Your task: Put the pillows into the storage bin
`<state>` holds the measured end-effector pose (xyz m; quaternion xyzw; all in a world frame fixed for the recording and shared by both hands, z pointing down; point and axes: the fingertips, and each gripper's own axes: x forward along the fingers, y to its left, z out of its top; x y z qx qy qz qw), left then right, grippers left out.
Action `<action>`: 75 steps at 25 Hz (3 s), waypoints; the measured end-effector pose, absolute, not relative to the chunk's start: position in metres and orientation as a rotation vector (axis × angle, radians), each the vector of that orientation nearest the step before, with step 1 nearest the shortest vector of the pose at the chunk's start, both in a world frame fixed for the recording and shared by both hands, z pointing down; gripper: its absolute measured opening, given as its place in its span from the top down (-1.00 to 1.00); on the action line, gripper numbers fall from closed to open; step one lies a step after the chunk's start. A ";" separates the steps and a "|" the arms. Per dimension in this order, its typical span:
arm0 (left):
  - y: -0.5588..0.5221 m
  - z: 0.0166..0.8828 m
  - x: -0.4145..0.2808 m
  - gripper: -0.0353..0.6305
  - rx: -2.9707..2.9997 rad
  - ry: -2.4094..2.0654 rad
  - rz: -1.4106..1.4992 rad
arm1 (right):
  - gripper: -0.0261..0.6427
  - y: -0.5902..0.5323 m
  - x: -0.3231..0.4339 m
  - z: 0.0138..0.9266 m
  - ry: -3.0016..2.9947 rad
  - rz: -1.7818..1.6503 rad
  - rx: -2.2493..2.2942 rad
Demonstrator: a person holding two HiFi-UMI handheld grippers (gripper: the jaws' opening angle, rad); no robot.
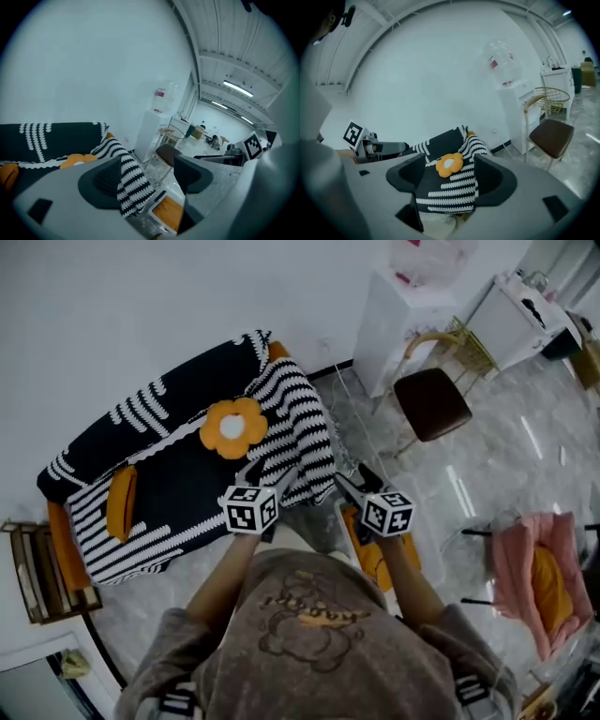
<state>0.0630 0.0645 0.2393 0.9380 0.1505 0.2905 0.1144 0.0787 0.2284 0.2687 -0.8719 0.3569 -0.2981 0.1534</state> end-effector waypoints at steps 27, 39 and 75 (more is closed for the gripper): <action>-0.337 0.575 0.222 -0.17 2.522 -0.090 1.091 | -0.26 -0.135 0.290 0.577 1.177 -1.322 -2.324; -0.385 0.732 0.245 -0.20 2.497 -0.183 1.148 | -0.33 -0.147 0.303 0.727 1.080 -1.443 -2.323; -0.071 0.502 0.317 0.70 2.582 0.435 0.967 | 0.69 0.136 0.317 0.498 0.813 -0.956 -2.684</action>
